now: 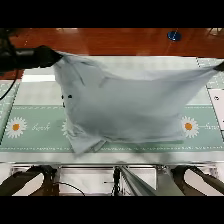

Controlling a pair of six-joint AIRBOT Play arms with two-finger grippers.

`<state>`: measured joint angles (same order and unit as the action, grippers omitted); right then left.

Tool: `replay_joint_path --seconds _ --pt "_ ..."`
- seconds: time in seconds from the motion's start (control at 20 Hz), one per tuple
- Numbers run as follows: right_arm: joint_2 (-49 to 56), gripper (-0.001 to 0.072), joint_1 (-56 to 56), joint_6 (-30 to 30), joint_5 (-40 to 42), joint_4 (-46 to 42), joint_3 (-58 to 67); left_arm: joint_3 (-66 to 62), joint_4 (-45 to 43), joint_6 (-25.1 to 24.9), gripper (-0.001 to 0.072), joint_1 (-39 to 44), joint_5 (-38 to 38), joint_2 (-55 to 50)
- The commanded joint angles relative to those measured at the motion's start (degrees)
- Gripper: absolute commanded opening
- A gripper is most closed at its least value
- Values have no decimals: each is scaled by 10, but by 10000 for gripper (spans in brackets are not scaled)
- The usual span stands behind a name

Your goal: Fold the shirts.

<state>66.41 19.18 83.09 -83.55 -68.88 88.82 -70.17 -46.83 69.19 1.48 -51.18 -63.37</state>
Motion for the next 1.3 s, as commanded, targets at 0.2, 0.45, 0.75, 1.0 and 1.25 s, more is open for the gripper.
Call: replay_joint_path --seconds 0.2,0.45,0.75,1.0,1.25 --pt "78 12 -63 -4 184 -150 -2 1 10 -66 40 12 152 -102" --pt "160 12 -61 5 196 -148 -2 1 10 -66 40 14 161 -177" --pt "237 12 -62 9 274 -87 -2 1 10 -73 40 26 227 -237" --pt "273 12 -62 4 300 -75 -2 1 10 -98 40 26 283 -264" --pt "300 12 -62 4 268 -78 -2 1 10 -122 40 26 278 -291"
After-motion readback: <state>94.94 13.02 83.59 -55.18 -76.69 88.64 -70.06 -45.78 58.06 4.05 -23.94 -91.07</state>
